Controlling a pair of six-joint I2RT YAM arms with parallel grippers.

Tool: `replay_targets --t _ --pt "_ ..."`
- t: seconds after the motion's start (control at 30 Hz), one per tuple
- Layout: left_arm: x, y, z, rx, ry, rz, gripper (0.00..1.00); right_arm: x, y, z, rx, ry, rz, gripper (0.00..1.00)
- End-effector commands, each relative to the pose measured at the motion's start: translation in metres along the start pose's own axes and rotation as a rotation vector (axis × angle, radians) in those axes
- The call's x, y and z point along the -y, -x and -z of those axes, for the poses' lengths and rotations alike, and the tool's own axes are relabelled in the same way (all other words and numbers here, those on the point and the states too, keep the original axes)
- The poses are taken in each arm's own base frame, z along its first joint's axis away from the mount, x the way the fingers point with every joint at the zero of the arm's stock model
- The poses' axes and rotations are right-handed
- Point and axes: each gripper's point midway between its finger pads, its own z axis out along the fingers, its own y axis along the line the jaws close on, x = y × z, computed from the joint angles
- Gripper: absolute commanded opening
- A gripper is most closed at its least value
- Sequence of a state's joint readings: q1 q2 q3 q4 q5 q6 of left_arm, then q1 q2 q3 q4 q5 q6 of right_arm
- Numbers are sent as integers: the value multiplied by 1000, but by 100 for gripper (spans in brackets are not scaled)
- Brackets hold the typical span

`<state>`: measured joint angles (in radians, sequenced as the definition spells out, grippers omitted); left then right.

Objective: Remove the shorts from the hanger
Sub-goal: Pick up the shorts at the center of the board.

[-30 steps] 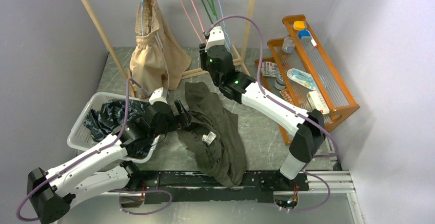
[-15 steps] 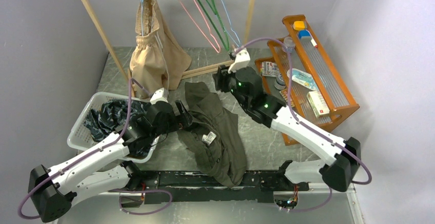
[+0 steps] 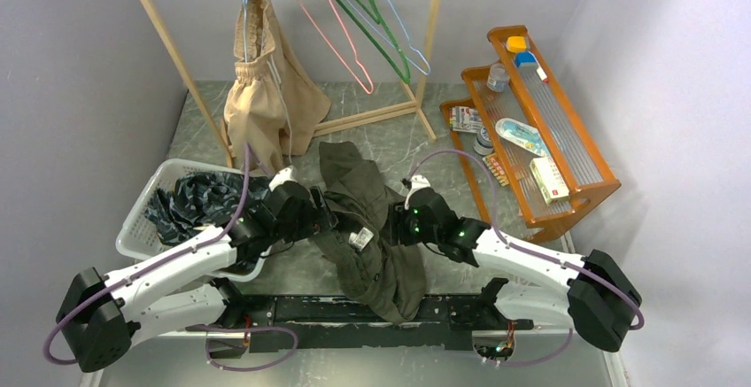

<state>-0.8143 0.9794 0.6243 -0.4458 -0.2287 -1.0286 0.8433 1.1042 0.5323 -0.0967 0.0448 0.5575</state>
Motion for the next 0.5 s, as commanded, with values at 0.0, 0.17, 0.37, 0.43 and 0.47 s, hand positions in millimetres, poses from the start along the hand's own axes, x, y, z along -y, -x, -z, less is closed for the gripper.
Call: replay_targets --t 0.0,0.17,0.37,0.43,0.47 --pt "7 -11 -4 -45 -33 21 99 -23 -8 8 -12 124 -93 55" --pt "4 -16 -5 -62 -20 20 99 -23 1 15 29 118 -95 57" --pt "-2 -23 -5 -80 0 21 99 -42 3 18 28 218 -90 57" --pt "-3 -26 -6 -92 -5 22 99 -47 -3 16 -4 249 -82 57" --pt "-4 -28 -6 -98 -2 22 99 -50 -7 15 -23 266 -76 57"
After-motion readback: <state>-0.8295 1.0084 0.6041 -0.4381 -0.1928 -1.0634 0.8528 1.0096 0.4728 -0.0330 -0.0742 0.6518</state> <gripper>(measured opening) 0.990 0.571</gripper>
